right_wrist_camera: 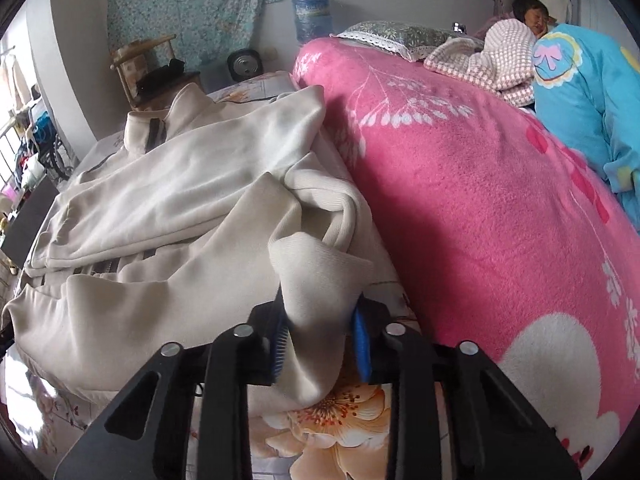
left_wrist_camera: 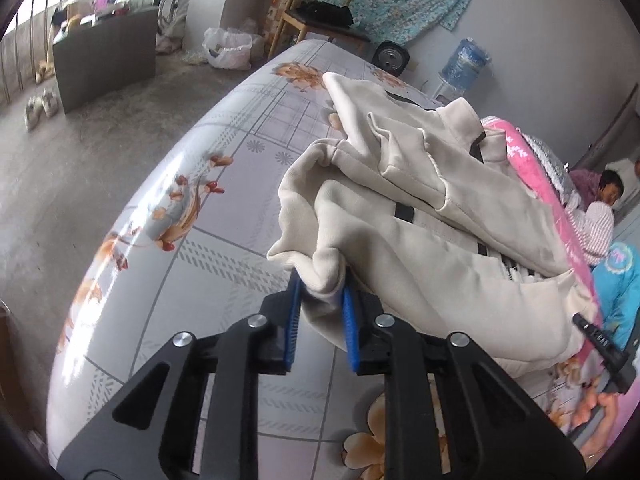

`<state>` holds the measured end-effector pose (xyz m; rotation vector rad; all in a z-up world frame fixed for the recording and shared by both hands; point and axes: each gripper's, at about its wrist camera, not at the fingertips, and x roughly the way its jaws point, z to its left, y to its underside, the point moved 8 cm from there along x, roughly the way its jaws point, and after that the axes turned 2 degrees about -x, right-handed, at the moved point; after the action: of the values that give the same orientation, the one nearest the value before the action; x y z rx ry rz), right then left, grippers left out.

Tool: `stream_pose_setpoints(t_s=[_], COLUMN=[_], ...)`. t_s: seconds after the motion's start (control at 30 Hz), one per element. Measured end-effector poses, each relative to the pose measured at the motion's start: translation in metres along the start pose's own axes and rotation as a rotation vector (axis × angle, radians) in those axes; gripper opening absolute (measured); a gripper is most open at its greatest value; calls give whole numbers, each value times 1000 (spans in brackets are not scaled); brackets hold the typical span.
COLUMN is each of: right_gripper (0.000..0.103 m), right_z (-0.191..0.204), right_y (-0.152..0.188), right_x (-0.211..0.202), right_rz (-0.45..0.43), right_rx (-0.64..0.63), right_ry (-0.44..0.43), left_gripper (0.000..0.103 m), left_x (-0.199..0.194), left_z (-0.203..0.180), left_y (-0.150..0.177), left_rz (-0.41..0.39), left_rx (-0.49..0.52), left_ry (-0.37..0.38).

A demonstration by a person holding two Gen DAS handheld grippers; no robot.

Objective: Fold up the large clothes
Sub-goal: 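Regrasp the folded hem with both tools, pull it over evenly, and open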

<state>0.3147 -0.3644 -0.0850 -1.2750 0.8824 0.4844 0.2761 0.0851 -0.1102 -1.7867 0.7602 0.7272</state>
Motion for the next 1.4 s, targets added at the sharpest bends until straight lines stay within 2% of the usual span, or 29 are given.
stream_pose_setpoints(t_s=[0.13, 0.3, 0.43, 0.63, 0.7, 0.73, 0.77, 0.83, 0.87, 0.9, 1.0, 1.07, 1.17, 1.3, 1.4], right_gripper=[19, 18, 18, 19, 23, 28, 33, 36, 36, 38, 54, 59, 66, 79, 81], right_z=[8, 19, 22, 0, -10, -16, -21, -33, -36, -38, -44, -44, -22, 31, 69], right_y=[-11, -17, -5, 41, 64, 75, 85, 98, 100, 99, 92, 83, 67, 59, 67], right_x=[-27, -63, -91, -132, -126, -119, -112, -107, -111, -117, -140, -149, -145, -123, -108], right_rz=[-55, -92, -96, -12, 56, 93, 133, 185, 175, 160, 76, 35, 31, 90, 154], right_rx=[-19, -41, -55, -30, -23, -23, -18, 19, 37, 50, 64, 54, 24, -88, -164], right_ry=[-22, -92, -137, -231, -232, -217, -189, -153, -155, -162, -119, -96, -158, -229, -264], left_gripper=[11, 10, 9, 10, 11, 15, 18, 19, 24, 24, 27, 28, 36, 47, 54], left_x=[-29, -77, -105, -156, -154, -147, -139, -128, -130, -136, -156, -163, -163, -138, -114], left_z=[-10, -7, 3, 31, 49, 60, 71, 92, 99, 104, 112, 107, 79, 16, -12], left_y=[-7, -14, -7, 40, 56, 64, 72, 84, 85, 83, 67, 55, 42, 43, 57], left_rz=[-91, -154, -147, -42, 20, 58, 97, 151, 151, 131, 21, -22, -39, 37, 106], left_rx=[87, 102, 103, 78, 55, 39, 7, -73, -109, -142, -134, -126, -70, 65, 157], left_ry=[-58, -24, 5, 68, 70, 67, 56, 37, 60, 80, 44, 59, 121, 177, 137])
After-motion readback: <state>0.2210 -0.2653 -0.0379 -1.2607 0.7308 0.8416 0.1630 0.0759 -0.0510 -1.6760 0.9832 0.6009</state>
